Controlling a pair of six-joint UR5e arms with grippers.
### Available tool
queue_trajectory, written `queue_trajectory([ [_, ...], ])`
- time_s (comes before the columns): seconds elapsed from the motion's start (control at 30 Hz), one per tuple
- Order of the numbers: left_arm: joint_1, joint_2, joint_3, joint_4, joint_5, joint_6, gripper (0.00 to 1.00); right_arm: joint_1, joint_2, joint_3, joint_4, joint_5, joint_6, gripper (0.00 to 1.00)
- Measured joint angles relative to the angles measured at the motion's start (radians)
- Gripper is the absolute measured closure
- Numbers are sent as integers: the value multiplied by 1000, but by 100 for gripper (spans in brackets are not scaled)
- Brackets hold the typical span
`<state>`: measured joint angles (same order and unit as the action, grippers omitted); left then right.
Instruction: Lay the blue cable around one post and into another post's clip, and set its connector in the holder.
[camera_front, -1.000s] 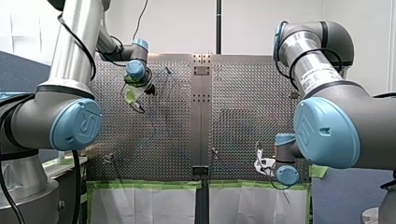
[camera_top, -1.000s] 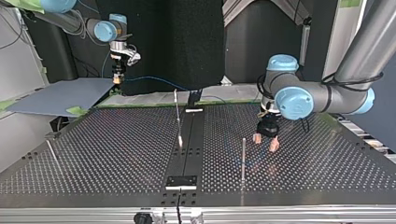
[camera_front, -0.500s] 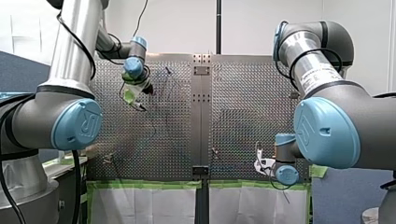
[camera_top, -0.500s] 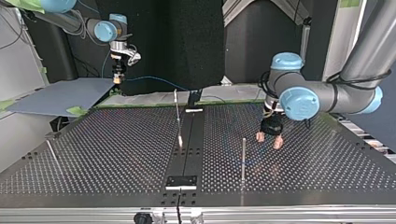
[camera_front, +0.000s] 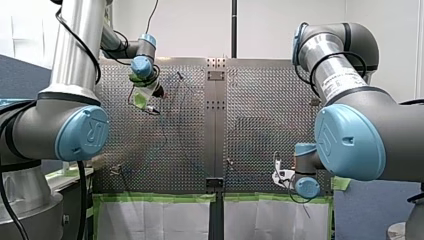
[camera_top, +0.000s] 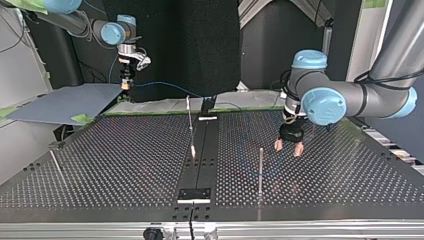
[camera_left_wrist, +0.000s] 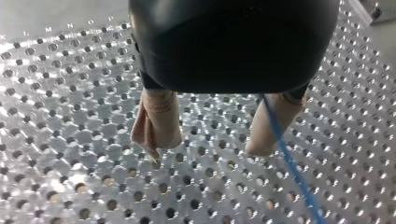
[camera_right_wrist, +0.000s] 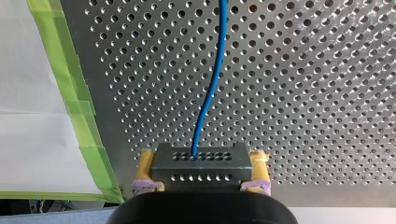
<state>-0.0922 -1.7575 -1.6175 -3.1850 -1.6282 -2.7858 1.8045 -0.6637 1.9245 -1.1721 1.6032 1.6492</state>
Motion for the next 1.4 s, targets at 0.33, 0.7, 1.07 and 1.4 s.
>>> queue_trajectory([
  [0.33,-14,2,-8,21,75,-83,0,0,0,0,0,0,-2,100],
  [0.7,-18,31,-9,18,62,-176,0,0,0,0,0,0,-5,100],
  [1.07,-22,48,-9,1,62,-180,0,0,0,0,0,0,-5,100],
  [1.4,-26,97,-33,-33,52,-137,0,0,0,0,0,0,-4,100],
])
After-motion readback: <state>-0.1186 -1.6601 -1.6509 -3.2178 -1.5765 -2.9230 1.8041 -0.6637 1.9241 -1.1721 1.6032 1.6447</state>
